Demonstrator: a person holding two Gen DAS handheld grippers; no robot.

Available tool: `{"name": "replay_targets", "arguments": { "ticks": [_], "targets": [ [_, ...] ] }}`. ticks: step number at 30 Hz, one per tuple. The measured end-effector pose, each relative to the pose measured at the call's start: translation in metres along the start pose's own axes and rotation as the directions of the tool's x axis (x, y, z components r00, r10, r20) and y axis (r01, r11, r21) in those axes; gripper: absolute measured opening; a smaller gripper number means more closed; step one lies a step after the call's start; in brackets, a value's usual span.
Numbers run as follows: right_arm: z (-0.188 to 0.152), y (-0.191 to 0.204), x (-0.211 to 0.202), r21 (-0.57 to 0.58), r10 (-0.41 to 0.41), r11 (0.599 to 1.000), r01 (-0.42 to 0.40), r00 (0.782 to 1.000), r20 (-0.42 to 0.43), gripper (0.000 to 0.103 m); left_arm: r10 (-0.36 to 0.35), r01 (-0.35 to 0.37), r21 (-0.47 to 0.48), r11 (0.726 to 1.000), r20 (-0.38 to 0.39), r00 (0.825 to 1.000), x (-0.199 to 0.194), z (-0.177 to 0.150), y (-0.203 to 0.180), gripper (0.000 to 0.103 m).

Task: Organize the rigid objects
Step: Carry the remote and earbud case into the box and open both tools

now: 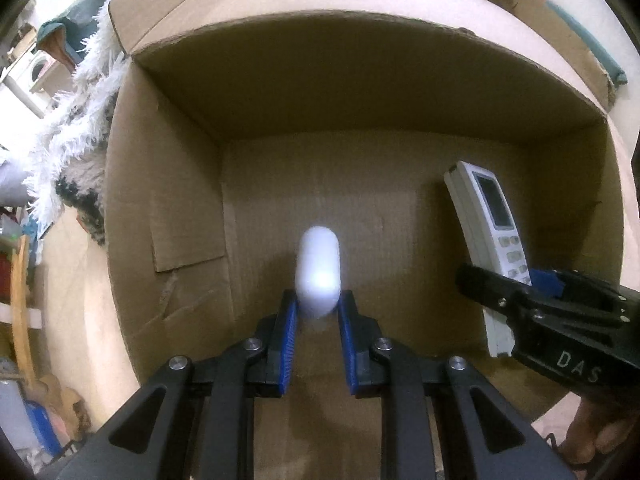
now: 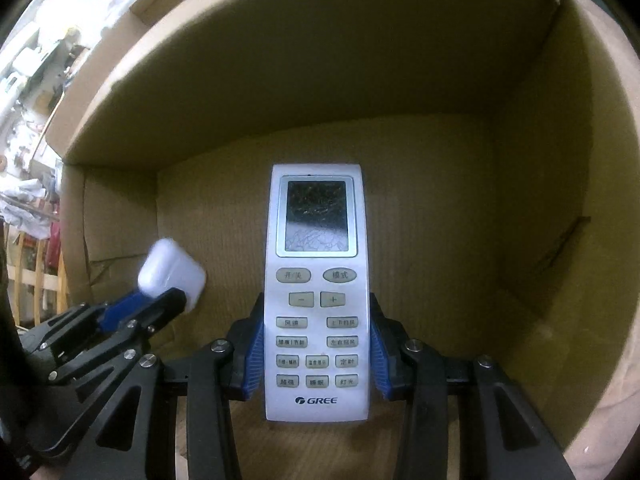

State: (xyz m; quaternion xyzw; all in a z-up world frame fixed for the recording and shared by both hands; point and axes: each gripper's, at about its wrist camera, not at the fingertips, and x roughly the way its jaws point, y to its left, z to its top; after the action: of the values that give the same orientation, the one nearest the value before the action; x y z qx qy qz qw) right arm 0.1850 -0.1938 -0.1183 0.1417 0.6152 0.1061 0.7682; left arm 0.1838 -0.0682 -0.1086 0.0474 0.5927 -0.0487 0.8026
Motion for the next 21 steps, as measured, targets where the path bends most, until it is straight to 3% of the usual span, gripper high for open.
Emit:
{"name": "replay_targets", "arguments": {
  "ticks": [5, 12, 14, 15, 21],
  "targets": [
    [0.001, -0.007, 0.01, 0.027, -0.008, 1.0, 0.009, 0.999, -0.046, 0.046, 0.021, -0.021, 0.028, 0.999, 0.008, 1.0, 0.001, -0.004, -0.008, 0.019],
    [0.004, 0.0, 0.0, 0.022, 0.009, 1.0, -0.008, 1.0, -0.007, 0.049, 0.025, -0.024, 0.061, 0.998, -0.011, 1.0, 0.003, -0.009, -0.025, 0.02],
    [0.006, 0.002, -0.006, 0.018, 0.009, 1.0, -0.009, 1.0, 0.016, 0.056, 0.033, -0.032, 0.076, 0.997, -0.003, 0.999, 0.001, -0.01, -0.027, 0.031],
    [0.007, 0.003, -0.009, 0.015, 0.015, 1.0, -0.016, 1.0, 0.025, 0.057, 0.04, -0.041, 0.085, 0.996, 0.004, 0.999, 0.0, -0.011, -0.03, 0.045],
    [0.006, 0.007, -0.024, 0.001, -0.001, 1.0, 0.001, 0.996, 0.087, 0.079, 0.018, -0.02, 0.09, 0.996, 0.025, 1.0, -0.01, -0.013, -0.045, 0.062]
  ]
}}
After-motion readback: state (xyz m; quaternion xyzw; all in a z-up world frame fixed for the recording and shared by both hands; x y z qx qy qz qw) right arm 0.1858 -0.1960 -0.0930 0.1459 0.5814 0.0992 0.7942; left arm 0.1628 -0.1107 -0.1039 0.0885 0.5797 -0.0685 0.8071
